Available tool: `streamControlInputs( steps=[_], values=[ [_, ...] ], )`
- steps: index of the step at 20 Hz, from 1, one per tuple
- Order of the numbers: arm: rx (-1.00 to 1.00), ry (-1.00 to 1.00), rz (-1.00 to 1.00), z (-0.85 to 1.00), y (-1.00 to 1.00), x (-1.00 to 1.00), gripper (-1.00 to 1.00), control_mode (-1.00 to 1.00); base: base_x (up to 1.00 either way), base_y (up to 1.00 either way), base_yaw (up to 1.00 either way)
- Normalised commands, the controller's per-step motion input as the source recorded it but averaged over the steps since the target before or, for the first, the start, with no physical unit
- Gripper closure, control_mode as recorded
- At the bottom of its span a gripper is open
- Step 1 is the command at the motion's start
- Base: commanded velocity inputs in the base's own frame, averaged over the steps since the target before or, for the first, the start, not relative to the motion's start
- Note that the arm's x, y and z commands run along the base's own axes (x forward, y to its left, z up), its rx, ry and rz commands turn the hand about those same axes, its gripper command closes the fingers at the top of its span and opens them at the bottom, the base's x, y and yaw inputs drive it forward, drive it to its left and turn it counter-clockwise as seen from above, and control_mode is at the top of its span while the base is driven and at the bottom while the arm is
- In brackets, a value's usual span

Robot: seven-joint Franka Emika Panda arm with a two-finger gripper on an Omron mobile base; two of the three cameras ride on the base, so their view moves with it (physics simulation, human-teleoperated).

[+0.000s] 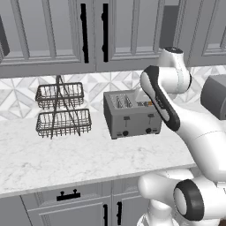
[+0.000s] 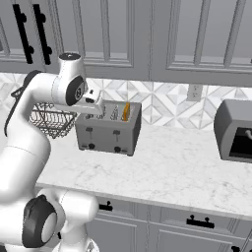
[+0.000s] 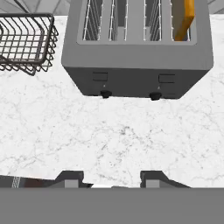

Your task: Start the toaster. Once the lever pops up, take the bread to the plate on the dining counter.

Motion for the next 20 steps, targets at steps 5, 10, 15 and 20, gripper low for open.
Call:
streamControlInputs(
  steps=[5,10,15,20],
  values=[
    [0.02,-0.01,0.0,0.0,-0.29,-0.11,-1.0,-1.0,0.0,0.0,0.0],
    [0.02,-0.08,0.0,-0.21,-0.84,-0.12,-1.0,-1.0,0.0,0.0,0.0],
    [-0.04,-0.18,0.0,-0.67,-0.55,0.0,-1.0,-1.0,0.0,0.0,0.0],
    [0.0,-0.13,-0.01,-0.68,-0.43,0.06,-1.0,-1.0,0.0,0.0,0.0]
  ],
)
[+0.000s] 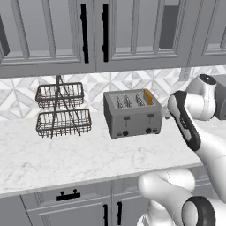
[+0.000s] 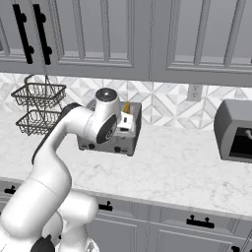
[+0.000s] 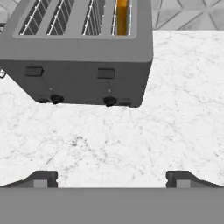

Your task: Start the toaster. Once the lever pops up, take the bread to the plate on the dining counter.

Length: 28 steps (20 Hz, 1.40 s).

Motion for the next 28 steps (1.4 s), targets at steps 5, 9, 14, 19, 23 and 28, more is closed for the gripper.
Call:
streamControlInputs(
  steps=[5,9,14,19,23,28],
  values=[
    [0.0,-0.12,-0.02,-0.48,-0.34,0.27,-1.0,-1.0,0.0,0.0,0.0],
    [0.02,0.0,-0.03,-0.13,-0.1,0.57,-1.0,-1.0,0.0,0.0,0.0],
    [0.09,0.05,-0.05,0.0,0.0,0.59,-1.0,-1.0,0.0,0.0,0.0],
    [0.1,0.01,-0.04,0.0,0.0,0.33,-1.0,-1.0,0.0,0.0,0.0],
    [0.07,0.0,-0.02,0.0,0.0,0.32,-1.0,-1.0,0.0,0.0,0.0],
    [0.02,0.0,0.0,-0.03,0.0,0.31,-1.0,-1.0,0.0,0.0,0.0]
  ],
)
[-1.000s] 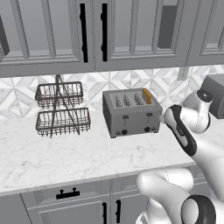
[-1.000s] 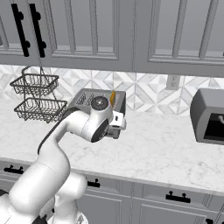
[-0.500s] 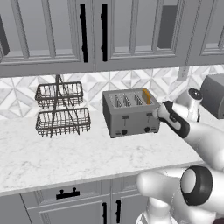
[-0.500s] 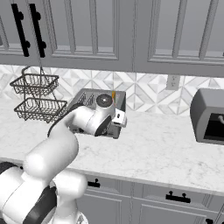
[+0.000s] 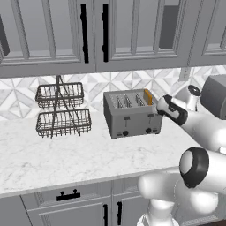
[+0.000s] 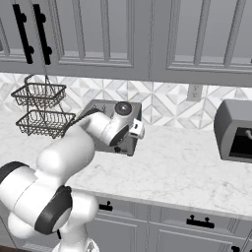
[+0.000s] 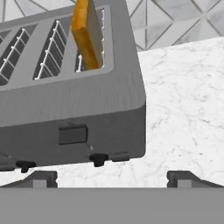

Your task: Start the toaster. Once the lever pops up, take the bread to the plate on the dining counter.

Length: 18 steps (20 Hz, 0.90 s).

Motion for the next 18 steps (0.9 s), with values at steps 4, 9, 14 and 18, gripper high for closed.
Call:
streamControlInputs(
  steps=[4,9,14,18],
  values=[
    [0.0,-0.01,0.0,-0.18,0.0,0.4,-1.0,-1.0,0.0,0.0,0.0],
    [0.0,-0.05,0.0,-0.31,0.0,0.39,-1.0,-1.0,0.0,0.0,0.0],
    [0.0,-0.01,0.0,-0.3,0.0,0.36,-1.0,-1.0,0.0,0.0,0.0],
    [0.0,0.0,0.0,-0.28,0.0,0.35,-1.0,-1.0,0.0,0.0,0.0]
  ],
)
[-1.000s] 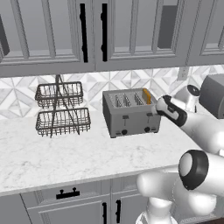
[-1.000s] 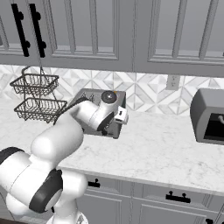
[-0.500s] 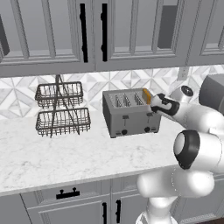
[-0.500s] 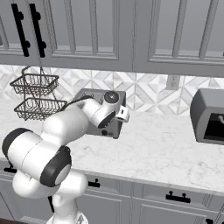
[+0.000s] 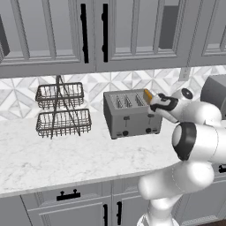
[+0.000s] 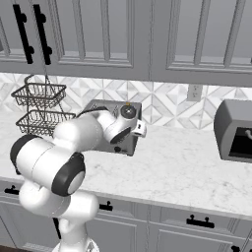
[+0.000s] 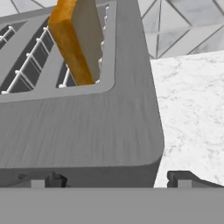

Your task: Start the toaster. Once the lever pops up, take the bread to the plate on the dining counter.

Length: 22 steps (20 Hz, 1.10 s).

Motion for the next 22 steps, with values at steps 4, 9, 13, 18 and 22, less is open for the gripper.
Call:
streamControlInputs(
  steps=[4,9,13,18,22],
  values=[
    [0.0,0.0,0.0,-0.42,0.0,0.14,-1.0,-1.0,0.0,0.0,0.0],
    [-0.01,0.0,0.0,-0.71,0.01,0.0,-1.0,-1.0,0.0,0.0,0.0],
    [-0.05,0.0,-0.01,-0.89,0.0,-0.02,-1.0,-1.0,0.0,0.0,0.0],
    [-0.12,0.0,-0.01,-1.0,0.0,-0.22,-1.0,-1.0,0.0,0.0,0.0],
    [-0.13,0.0,0.0,-1.0,0.0,-0.29,-1.0,-1.0,0.0,0.0,0.0]
  ],
)
